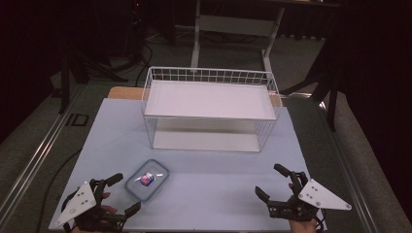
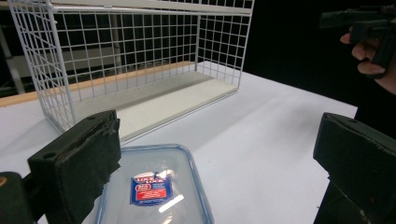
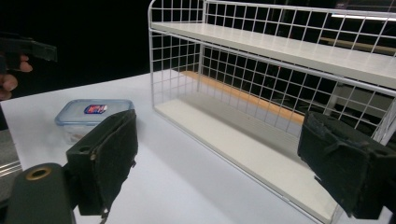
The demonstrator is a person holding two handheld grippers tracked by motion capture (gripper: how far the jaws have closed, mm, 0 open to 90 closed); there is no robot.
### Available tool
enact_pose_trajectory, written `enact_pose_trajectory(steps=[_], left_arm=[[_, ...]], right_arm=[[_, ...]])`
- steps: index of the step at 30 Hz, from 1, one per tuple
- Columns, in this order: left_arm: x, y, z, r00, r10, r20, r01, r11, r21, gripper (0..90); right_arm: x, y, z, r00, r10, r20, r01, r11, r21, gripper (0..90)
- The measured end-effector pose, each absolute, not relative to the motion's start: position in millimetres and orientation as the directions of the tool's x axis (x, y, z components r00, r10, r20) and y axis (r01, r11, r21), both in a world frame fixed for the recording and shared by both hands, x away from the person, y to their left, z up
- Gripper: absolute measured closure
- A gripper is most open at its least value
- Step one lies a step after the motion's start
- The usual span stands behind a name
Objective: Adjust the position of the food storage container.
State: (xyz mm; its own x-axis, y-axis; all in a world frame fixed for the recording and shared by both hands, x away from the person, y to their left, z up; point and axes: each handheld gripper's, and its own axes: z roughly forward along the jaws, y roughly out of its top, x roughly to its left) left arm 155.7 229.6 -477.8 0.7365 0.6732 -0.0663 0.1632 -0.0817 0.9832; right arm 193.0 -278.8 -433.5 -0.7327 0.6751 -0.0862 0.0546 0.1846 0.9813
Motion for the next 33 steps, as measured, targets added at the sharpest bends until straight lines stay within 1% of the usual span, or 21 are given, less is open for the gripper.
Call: enact_pose_trajectory(steps=[5,7,9,11,13,14,15,16,17,18,20,21,22,23,24,26,27,28,29,33], left_arm=[[155,228,-477,0.754,0.653,-0.069,0.160,-0.081,0.984,1.7],[156,227,-471,0.778,0.621,-0.094,0.190,-0.091,0.977,1.7],[156,227,-468,0.782,0.614,-0.107,0.204,-0.090,0.975,1.7],[154,232,-464,0.772,0.627,-0.099,0.226,-0.125,0.966,1.7],[155,235,-464,0.776,0.621,-0.111,0.238,-0.125,0.963,1.8],[157,239,-468,0.763,0.635,-0.122,0.271,-0.142,0.952,4.1],[157,239,-468,0.763,0.635,-0.122,0.271,-0.142,0.952,6.5],[159,244,-473,0.774,0.624,-0.110,0.280,-0.181,0.943,9.4],[160,246,-476,0.766,0.635,-0.103,0.287,-0.194,0.938,16.1],[161,250,-479,0.768,0.633,-0.096,0.285,-0.205,0.936,19.0],[163,255,-486,0.775,0.626,-0.085,0.290,-0.234,0.928,37.9],[164,258,-489,0.772,0.628,-0.096,0.307,-0.236,0.922,41.6],[165,260,-493,0.773,0.626,-0.105,0.325,-0.248,0.913,51.4],[166,261,-496,0.762,0.639,-0.104,0.336,-0.254,0.907,57.7],[168,263,-500,0.753,0.646,-0.123,0.370,-0.262,0.892,63.3],[171,266,-507,0.739,0.661,-0.132,0.407,-0.282,0.869,74.5],[173,268,-511,0.737,0.659,-0.151,0.437,-0.293,0.851,81.5],[173,268,-511,0.737,0.659,-0.151,0.437,-0.293,0.851,86.4],[173,270,-517,0.729,0.669,-0.142,0.461,-0.327,0.825,90.0],[174,268,-526,0.731,0.667,-0.145,0.489,-0.363,0.793,90.0]], right_arm=[[192,-278,-434,-0.727,0.680,-0.094,0.049,0.188,0.981,12.2],[192,-276,-434,-0.730,0.678,-0.089,0.052,0.186,0.981,12.1],[192,-275,-434,-0.728,0.680,-0.091,0.052,0.186,0.981,12.2],[191,-274,-432,-0.728,0.679,-0.093,0.045,0.183,0.982,12.2],[190,-273,-432,-0.730,0.676,-0.095,0.040,0.182,0.983,12.1],[190,-273,-431,-0.732,0.675,-0.090,0.043,0.178,0.983,12.2],[190,-273,-431,-0.731,0.677,-0.089,0.044,0.176,0.983,12.1],[190,-273,-431,-0.734,0.673,-0.086,0.044,0.175,0.984,12.1],[190,-273,-432,-0.736,0.673,-0.081,0.048,0.171,0.984,12.1],[191,-273,-432,-0.735,0.674,-0.080,0.049,0.170,0.984,12.1],[191,-273,-432,-0.737,0.672,-0.075,0.052,0.167,0.985,12.2],[191,-273,-432,-0.736,0.673,-0.076,0.051,0.167,0.985,12.2],[191,-273,-432,-0.737,0.672,-0.076,0.051,0.167,0.985,12.2],[191,-273,-432,-0.738,0.670,-0.074,0.053,0.167,0.985,12.2],[192,-273,-433,-0.739,0.670,-0.072,0.055,0.166,0.985,12.2],[192,-272,-433,-0.741,0.668,-0.068,0.060,0.167,0.984,12.2],[192,-272,-433,-0.742,0.667,-0.070,0.059,0.168,0.984,12.2],[192,-272,-433,-0.743,0.666,-0.071,0.058,0.169,0.984,12.2],[192,-272,-433,-0.744,0.665,-0.070,0.058,0.168,0.984,12.2],[192,-271,-434,-0.748,0.660,-0.071,0.056,0.169,0.984,12.2]])
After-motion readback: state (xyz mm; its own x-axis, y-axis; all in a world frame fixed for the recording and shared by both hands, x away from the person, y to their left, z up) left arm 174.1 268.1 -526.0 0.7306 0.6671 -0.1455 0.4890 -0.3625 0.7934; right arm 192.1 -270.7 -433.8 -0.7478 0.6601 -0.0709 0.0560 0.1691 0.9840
